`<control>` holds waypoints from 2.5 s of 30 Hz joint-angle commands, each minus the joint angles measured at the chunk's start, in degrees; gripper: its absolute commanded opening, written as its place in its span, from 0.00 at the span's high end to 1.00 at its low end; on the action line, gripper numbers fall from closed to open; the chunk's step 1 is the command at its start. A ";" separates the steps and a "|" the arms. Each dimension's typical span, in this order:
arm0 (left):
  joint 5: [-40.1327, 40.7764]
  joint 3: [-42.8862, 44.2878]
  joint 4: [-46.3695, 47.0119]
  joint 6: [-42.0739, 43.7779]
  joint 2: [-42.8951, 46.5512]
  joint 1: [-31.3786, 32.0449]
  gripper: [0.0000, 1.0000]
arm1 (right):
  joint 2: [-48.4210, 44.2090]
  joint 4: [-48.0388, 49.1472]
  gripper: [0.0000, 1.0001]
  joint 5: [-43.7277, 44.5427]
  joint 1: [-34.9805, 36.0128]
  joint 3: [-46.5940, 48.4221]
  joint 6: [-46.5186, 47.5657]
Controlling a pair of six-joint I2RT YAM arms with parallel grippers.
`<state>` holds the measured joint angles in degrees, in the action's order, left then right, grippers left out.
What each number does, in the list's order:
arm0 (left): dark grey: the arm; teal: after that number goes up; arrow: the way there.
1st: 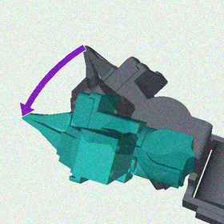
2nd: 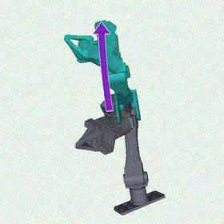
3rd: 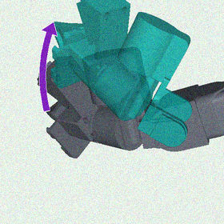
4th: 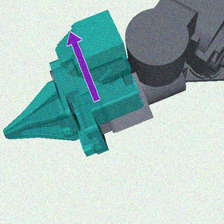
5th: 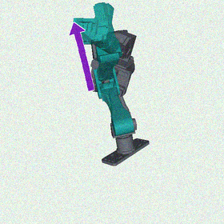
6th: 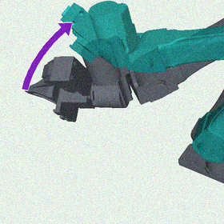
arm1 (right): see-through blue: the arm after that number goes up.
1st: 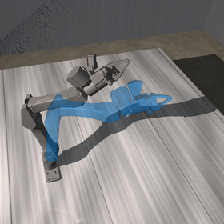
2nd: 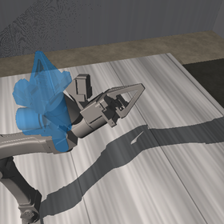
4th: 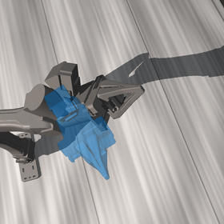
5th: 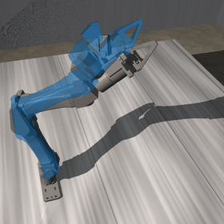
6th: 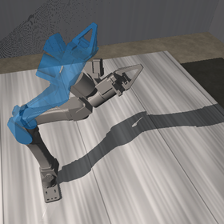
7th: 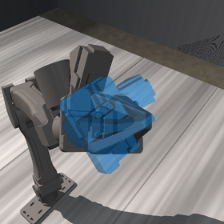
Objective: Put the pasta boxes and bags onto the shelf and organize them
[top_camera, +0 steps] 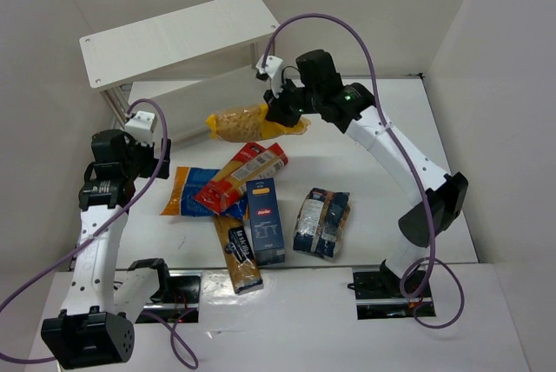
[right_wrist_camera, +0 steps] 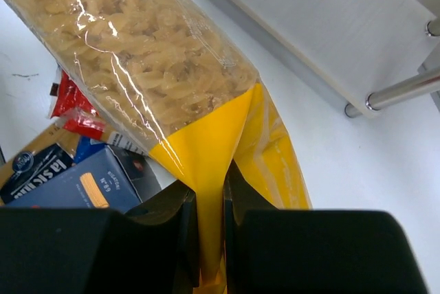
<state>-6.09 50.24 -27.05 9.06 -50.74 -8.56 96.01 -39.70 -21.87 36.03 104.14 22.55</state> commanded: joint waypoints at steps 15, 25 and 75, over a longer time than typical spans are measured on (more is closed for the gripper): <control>4.24 -0.32 1.82 -1.15 1.52 -1.46 0.00 | 13.32 3.50 1.00 3.24 -1.40 32.16 -11.73; 3.63 -0.32 1.82 -1.15 0.38 -1.99 0.00 | 22.73 -2.22 1.00 -9.75 -5.62 60.91 -14.64; 1.34 -1.46 1.82 -0.09 -0.68 -4.63 0.00 | 43.12 23.17 1.00 33.72 1.67 75.60 -0.84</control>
<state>-3.95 49.32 -26.55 8.82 -50.96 -12.84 139.65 -32.03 7.18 36.60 176.99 20.71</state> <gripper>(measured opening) 1.000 0.189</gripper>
